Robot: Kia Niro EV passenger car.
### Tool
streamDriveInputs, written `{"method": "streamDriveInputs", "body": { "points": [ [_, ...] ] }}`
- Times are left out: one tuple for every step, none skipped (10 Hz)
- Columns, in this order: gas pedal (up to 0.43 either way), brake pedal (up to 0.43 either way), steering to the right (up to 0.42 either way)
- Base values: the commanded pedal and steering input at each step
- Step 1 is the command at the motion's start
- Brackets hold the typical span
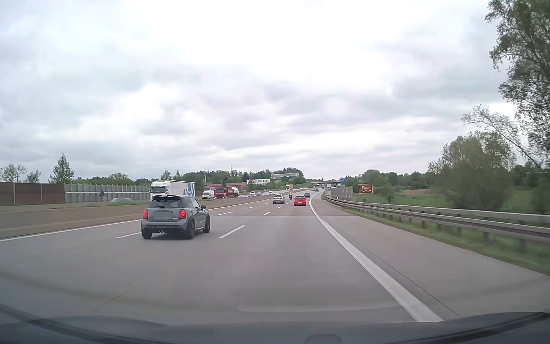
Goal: Follow the waypoints while adhering to traffic rules and regulations
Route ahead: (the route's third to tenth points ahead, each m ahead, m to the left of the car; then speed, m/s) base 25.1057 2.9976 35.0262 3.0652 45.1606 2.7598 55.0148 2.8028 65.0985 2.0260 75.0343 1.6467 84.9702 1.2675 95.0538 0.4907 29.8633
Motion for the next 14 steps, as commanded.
{"method": "streamDriveInputs", "body": {
  "points": [
    [0.209,0.000,0.002],
    [0.209,0.000,0.003],
    [0.209,0.000,0.003],
    [0.209,0.000,0.003],
    [0.209,0.000,0.003],
    [0.209,0.000,0.003],
    [0.209,0.000,0.003],
    [0.209,0.000,0.003],
    [0.209,0.000,0.003],
    [0.209,0.000,0.003],
    [0.209,0.000,0.002],
    [0.209,0.000,0.002],
    [0.209,0.000,0.002],
    [0.209,0.000,0.002]
  ]
}}
